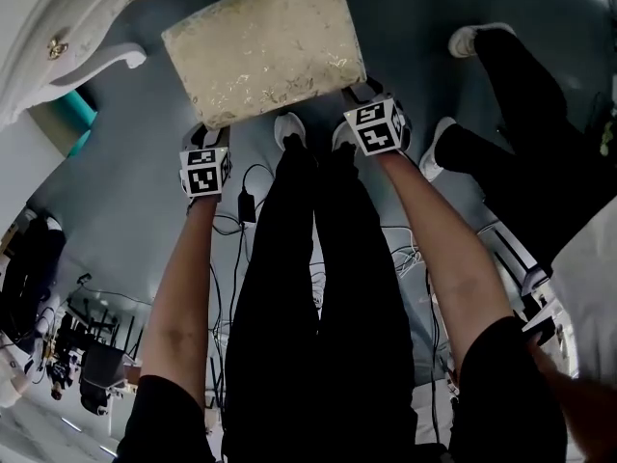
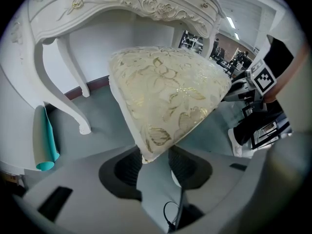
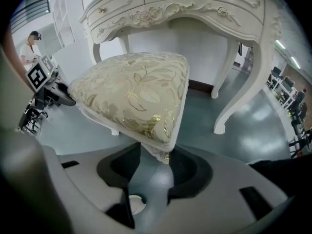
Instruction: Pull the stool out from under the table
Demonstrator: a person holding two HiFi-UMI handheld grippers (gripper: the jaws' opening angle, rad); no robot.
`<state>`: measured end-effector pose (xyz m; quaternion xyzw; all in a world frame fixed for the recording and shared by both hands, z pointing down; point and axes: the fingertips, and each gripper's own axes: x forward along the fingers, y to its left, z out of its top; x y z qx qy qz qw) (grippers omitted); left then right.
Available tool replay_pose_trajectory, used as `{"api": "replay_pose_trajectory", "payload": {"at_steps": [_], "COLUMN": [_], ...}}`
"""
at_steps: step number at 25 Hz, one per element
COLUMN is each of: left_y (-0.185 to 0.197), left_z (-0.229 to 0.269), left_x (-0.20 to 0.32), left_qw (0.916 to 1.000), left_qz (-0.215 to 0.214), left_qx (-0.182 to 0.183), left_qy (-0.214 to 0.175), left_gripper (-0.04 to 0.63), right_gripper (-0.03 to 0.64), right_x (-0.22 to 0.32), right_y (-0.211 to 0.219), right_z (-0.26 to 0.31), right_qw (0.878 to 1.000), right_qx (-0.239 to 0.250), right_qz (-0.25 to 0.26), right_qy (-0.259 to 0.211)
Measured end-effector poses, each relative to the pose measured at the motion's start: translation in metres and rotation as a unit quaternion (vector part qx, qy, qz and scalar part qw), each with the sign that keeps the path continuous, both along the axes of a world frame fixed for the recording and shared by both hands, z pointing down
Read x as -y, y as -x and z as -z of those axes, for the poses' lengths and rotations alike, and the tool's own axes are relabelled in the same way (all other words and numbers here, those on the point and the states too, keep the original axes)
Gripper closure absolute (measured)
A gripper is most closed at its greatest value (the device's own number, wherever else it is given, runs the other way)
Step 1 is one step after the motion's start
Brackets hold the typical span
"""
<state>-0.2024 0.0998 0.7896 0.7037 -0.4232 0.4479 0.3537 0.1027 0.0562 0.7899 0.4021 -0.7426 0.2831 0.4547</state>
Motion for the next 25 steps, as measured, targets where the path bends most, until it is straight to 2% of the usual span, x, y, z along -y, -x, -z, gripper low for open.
{"api": "replay_pose_trajectory", "payload": {"at_steps": [10,17,25], "left_y": [-0.005,-0.007,-0.013], "left_z": [0.006,0.002,-0.002], "left_x": [-0.035,-0.071,-0.107], "left_qw": [1.0000,0.9997,0.9995], "left_qz": [0.004,0.002,0.013], "left_qx": [0.000,0.008,0.005], "left_qy": [0.001,0.023,0.028], "left_gripper": [0.413,0.413,0.414], "right_gripper": [0.431,0.431,0.431], "right_x": [-0.040,-0.072,-0.099], "right_y": [-0.006,-0.007,-0.011], "right_z": [0.004,-0.001,-0.002], "right_qw": [1.000,0.999,0.999], "right_qx": [-0.006,-0.001,0.002], "right_qz": [0.021,0.034,0.048], "right_qy": [0.003,0.017,0.021]}}
